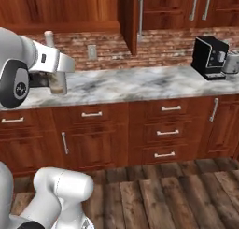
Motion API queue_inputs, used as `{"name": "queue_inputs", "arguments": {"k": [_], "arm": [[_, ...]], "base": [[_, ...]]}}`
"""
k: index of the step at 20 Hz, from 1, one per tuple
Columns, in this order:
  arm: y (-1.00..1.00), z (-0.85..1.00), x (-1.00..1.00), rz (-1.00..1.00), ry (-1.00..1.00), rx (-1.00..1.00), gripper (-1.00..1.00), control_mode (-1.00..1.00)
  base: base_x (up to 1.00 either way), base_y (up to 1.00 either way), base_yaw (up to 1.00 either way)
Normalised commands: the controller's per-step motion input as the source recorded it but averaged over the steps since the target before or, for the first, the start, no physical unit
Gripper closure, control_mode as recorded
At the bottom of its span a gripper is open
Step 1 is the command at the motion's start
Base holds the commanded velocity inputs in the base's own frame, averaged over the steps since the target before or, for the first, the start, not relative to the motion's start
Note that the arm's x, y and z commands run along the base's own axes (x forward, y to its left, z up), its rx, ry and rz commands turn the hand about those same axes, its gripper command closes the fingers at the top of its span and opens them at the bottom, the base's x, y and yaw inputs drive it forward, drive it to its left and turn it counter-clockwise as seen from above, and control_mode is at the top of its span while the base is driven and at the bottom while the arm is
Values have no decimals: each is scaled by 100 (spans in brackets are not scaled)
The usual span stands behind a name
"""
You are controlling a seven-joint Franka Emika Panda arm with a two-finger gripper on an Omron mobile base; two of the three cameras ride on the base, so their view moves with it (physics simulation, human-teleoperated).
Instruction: There is a bowl on the dining counter. Grab a lemon wedge from the fridge and place it in the bowl. Then get the liquor bottle and glass cup from the cabinet and place them next to the bowl.
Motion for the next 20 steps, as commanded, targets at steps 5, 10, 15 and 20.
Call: {"name": "queue_inputs", "arguments": {"k": [5, 10, 15, 20], "arm": [[0, 0, 0, 0, 0, 0, 100, 100], [0, 0, 0, 0, 0, 0, 100, 100], [0, 0, 0, 0, 0, 0, 100, 100], [0, 0, 0, 0, 0, 0, 100, 100]], "base": [[-49, -20, -75], [-27, -26, -78], [-2, -40, -78], [21, -33, -74]]}}
